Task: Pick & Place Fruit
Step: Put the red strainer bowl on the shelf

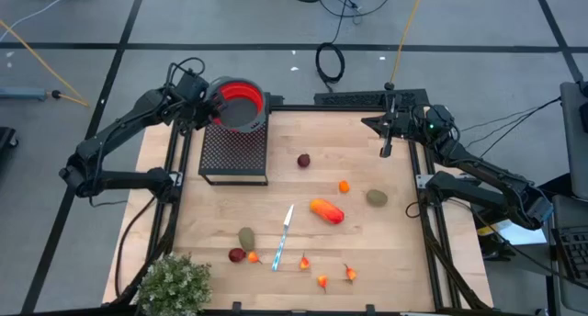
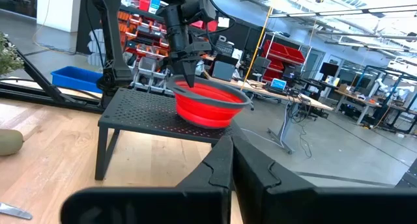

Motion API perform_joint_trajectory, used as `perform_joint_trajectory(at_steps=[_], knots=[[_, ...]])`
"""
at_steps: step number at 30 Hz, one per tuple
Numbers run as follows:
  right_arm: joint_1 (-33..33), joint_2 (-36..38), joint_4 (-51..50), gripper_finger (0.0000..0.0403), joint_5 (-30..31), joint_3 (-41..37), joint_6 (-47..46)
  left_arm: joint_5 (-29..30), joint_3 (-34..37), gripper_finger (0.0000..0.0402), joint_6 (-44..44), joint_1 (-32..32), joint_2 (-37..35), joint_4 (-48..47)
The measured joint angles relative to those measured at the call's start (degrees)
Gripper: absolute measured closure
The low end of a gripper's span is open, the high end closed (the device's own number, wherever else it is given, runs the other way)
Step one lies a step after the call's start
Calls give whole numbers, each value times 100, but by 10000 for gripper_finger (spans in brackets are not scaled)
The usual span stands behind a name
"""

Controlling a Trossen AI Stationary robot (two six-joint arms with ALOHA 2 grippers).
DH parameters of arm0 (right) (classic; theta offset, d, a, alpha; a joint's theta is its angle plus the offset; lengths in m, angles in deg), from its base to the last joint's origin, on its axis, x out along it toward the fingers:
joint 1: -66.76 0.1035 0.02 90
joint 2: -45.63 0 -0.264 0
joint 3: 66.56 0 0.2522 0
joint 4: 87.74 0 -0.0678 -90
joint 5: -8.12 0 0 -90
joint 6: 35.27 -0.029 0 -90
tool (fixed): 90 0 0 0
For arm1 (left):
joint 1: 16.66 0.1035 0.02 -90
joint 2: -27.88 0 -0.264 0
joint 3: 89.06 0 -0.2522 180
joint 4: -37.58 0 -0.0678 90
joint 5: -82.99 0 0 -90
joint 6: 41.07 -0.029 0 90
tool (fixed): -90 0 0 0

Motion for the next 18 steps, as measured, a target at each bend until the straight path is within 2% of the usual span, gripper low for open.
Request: perform_joint_trajectory(at_steps=[11,18], knots=[[0,2,0,403,-4,0,-2,0,0,206,129,-230,0,200],[0,1,-1,403,-11,0,-1,32,0,203,181,-399,0,193]])
